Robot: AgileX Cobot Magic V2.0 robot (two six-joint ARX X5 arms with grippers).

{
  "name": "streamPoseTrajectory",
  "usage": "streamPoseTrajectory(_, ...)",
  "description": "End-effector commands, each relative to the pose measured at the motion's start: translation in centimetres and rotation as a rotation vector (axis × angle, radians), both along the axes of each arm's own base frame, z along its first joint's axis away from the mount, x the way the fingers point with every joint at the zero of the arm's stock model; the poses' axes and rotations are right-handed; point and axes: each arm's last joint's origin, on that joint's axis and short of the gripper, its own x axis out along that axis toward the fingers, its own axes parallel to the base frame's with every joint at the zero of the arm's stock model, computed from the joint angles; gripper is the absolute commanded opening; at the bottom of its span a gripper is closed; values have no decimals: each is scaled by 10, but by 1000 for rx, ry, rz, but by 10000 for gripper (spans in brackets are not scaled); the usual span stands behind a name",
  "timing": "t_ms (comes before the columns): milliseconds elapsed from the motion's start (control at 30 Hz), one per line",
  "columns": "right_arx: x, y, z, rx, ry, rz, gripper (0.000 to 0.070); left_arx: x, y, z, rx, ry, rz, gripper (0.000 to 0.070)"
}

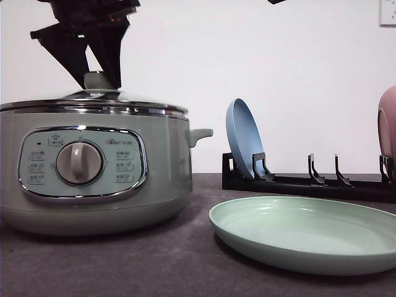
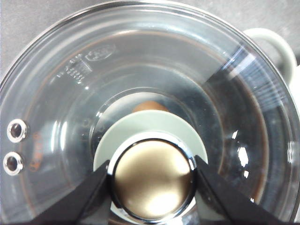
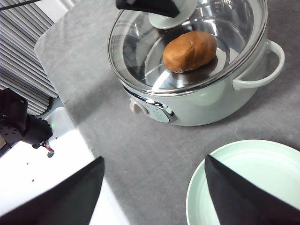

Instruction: Transfer potato from steamer to green plate

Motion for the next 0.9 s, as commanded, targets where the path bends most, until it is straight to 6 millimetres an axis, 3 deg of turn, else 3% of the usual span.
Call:
streamPoseTrajectory(0,2,2,4,13,-3,-8,426,-10,8,25,-35,-90,24,0)
streamPoseTrajectory(467,11,7,7,80,38,-126,430,-53,78,75,-24,-258,234,0)
streamPoseTrajectory(567,18,12,4,82,67,-140,490,-59,94,79,-2,-265,289,0)
streamPoseTrajectory(867,53,56,16,74,101,-91,501,-64,129,83,16,-270,431,0)
